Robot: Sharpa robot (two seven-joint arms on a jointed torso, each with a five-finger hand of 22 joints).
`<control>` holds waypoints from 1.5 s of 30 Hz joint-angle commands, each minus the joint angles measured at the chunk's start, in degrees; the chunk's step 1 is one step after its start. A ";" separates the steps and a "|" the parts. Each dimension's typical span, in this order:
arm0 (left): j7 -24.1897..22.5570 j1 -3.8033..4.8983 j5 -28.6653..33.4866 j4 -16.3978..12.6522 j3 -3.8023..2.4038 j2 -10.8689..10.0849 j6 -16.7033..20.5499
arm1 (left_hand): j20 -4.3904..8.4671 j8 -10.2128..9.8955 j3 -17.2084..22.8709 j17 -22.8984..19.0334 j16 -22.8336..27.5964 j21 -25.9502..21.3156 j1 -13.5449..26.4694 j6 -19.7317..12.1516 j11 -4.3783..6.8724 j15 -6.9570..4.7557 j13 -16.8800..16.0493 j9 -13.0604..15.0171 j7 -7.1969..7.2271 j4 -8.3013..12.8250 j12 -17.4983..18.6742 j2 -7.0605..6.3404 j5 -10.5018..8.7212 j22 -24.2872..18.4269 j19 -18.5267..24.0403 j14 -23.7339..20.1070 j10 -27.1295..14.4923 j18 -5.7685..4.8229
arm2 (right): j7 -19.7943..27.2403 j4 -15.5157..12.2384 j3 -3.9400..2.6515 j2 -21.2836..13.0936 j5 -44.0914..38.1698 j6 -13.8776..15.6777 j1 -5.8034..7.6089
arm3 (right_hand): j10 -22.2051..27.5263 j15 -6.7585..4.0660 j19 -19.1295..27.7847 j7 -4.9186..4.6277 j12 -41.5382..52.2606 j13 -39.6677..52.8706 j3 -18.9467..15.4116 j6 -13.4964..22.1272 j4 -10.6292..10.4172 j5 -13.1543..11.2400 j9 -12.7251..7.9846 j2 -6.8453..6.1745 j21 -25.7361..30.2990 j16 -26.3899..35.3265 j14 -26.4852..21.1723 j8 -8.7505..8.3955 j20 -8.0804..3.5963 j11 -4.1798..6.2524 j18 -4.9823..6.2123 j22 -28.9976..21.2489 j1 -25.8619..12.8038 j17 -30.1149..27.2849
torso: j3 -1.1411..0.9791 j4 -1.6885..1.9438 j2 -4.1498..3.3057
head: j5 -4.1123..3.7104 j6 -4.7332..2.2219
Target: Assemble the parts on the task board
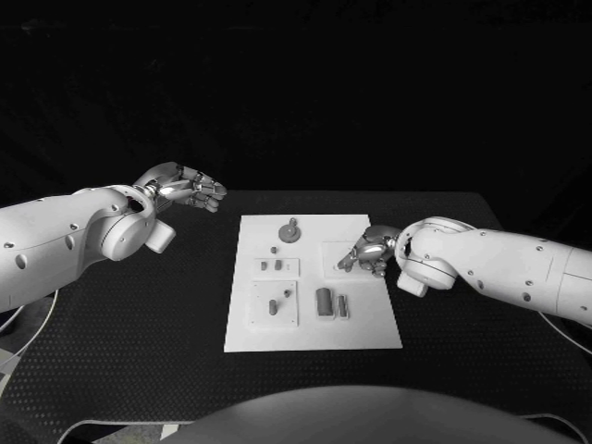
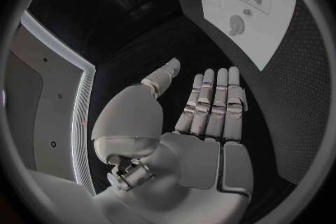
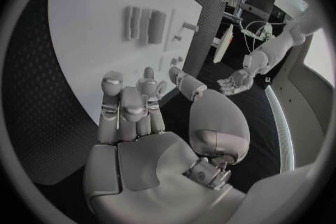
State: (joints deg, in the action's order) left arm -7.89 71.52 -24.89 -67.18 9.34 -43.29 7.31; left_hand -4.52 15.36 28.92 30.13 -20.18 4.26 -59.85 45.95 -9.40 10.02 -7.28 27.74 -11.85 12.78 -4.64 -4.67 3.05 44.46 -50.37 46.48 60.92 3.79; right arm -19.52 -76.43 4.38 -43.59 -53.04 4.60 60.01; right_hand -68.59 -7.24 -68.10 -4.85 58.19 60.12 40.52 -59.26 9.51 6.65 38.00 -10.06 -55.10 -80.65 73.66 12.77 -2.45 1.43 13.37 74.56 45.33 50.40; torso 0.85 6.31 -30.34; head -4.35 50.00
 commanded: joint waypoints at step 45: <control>-10.81 -2.20 17.54 17.15 -0.42 10.97 1.36 | -2.77 -4.88 -5.27 -3.22 9.92 -0.45 6.95 -15.60 3.88 -0.38 3.62 -1.46 6.64 -3.21 1.03 -2.65 -0.05 -7.78 16.49 -16.40 -26.32 -3.79 | 40.47 31.45 -8.42 15.40 35.61 0.74 -0.32 | 24.53 17.70 47.45 -5.15 -53.25 -51.77 -11.98 23.56 1.93 -0.20 -7.12 10.44 38.55 66.58 -41.09 -4.43 15.17 -11.28 -7.18 -15.89 -3.31 -25.50 | -2.65 -1.64 10.48 | 2.94 -6.73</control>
State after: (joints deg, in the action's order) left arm -17.60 69.36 -8.33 -50.08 9.01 -32.53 8.03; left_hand -7.09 10.60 23.47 26.85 -10.38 3.66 -53.10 31.01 -5.75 9.63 -3.62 26.09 -5.55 10.09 -3.70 -7.03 3.05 36.80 -34.45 30.62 36.09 0.86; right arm 19.74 -44.69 -4.01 -28.13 -19.03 6.31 59.73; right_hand -44.43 10.46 -21.03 -9.92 5.15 8.58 28.85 -36.13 11.37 6.43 30.96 0.15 -16.74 -14.30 32.88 8.31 12.64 -9.83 7.01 58.51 42.54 25.01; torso -1.42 4.74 -20.03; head -1.60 44.17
